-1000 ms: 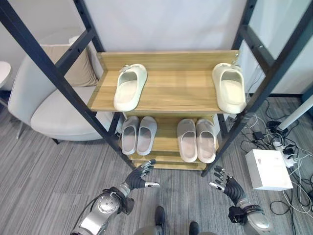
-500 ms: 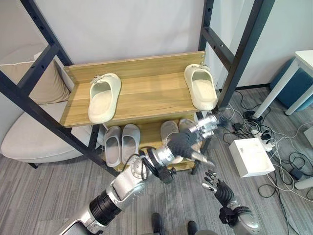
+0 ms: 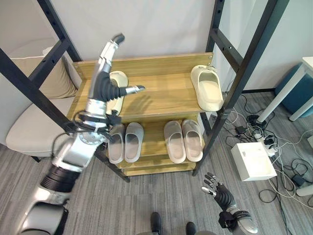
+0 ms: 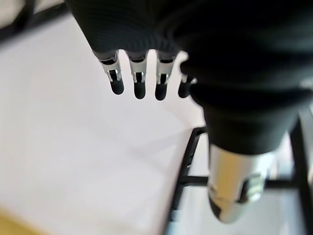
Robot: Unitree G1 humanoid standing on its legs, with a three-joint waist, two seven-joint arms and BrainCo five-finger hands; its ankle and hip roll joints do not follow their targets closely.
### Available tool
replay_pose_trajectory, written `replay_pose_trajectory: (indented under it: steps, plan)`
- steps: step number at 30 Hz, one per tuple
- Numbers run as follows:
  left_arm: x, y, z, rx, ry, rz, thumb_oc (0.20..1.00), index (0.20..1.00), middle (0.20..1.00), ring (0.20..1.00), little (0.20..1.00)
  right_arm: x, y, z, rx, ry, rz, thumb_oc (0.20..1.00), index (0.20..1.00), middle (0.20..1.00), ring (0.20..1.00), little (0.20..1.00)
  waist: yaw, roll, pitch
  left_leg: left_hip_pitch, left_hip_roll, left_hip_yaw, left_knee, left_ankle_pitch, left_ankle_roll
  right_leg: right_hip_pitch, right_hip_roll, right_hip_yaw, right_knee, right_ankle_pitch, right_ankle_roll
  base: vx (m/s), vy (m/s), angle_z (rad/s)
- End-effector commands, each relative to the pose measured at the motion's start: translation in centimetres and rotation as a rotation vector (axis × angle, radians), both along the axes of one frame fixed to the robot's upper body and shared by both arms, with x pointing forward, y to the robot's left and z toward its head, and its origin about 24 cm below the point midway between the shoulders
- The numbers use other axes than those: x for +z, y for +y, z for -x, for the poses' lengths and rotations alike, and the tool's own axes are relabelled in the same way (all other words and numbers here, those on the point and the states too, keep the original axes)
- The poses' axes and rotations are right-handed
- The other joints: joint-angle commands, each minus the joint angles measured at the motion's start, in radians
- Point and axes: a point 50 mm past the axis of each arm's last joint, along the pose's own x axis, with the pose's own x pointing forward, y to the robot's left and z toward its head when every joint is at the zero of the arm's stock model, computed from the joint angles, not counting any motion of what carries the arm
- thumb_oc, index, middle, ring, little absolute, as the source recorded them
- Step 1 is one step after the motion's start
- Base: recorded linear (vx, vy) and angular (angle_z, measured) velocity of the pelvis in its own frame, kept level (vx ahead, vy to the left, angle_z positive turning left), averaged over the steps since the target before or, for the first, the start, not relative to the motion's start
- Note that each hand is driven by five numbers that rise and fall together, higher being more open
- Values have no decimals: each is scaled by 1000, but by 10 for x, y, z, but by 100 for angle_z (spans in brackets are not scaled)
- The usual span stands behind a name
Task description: Arrange the slippers neatly on the shoe rack.
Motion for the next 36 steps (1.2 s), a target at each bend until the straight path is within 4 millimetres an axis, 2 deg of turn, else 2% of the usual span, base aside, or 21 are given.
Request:
replay_pose_trajectory:
  steps: [1,3,7,9,13,26,30,31,32,36]
  plan:
    - [23,4,-9,176,-175,-103,1000,1000,1000,1000,1000,29,2,-19,-3,-175,-49,1000,1000,1000,1000,1000,14,-17,13,128,86,20,0,-170,-76,-54,-92,-38,-1,14,111,34,7,-2]
    - [26,11,-10,237,-190,-153,1000,1000,1000,1000,1000,30,1,-19,6,-180,-50,1000,1000,1000,1000,1000,12,-17,15,128,86,22,0,-172,-77,-56,-92,-36,-1,14,113,0,0,0]
    - [34,45,-20,507,-192,-395,1000,1000,1000,1000,1000,36,-5,-24,13,-204,-43,1000,1000,1000,1000,1000,1,-18,24,118,86,35,0,-172,-75,-78,-91,-21,-1,22,117,8,13,-10]
    - [36,50,-21,541,-187,-425,1000,1000,1000,1000,1000,37,-5,-24,12,-207,-42,1000,1000,1000,1000,1000,1,-20,25,116,87,37,0,-173,-75,-82,-91,-17,-1,23,118,3,8,-15]
    - [34,73,-27,671,-119,-517,1000,1000,1000,1000,1000,41,-12,-24,-4,-224,-35,1000,1000,1000,1000,1000,-6,-25,26,110,89,48,0,-174,-73,-94,-90,-7,-1,24,119,15,9,-2]
    - [52,101,-44,885,-31,-668,1000,1000,1000,1000,1000,46,-21,-22,-27,-245,-15,1000,1000,1000,1000,1000,-39,-31,37,91,90,66,0,-177,-68,-134,-84,15,-1,36,127,5,12,-5]
    - [59,111,-46,940,-3,-657,1000,1000,1000,1000,1000,47,-21,-22,-39,-250,-16,1000,1000,1000,1000,1000,-46,-35,47,82,89,76,0,-175,-65,-150,-83,26,-1,43,129,-4,16,-8]
    - [61,114,-46,953,4,-647,514,514,514,514,514,47,-21,-22,-41,-251,-18,1000,1000,1000,1000,1000,-48,-35,49,81,88,78,0,-175,-65,-153,-83,26,-1,44,130,-5,10,-21]
    - [62,115,-46,953,11,-645,200,200,200,200,200,48,-21,-22,-43,-253,-20,1000,1000,1000,1000,1000,-50,-35,51,79,88,80,0,-175,-64,-156,-82,29,-1,45,130,-4,9,-15]
    - [66,120,-47,957,38,-627,200,200,200,200,200,48,-21,-23,-52,-256,-25,1000,1000,1000,1000,1000,-51,-35,56,75,86,88,0,-175,-63,-166,-83,36,-1,48,131,1,9,-4]
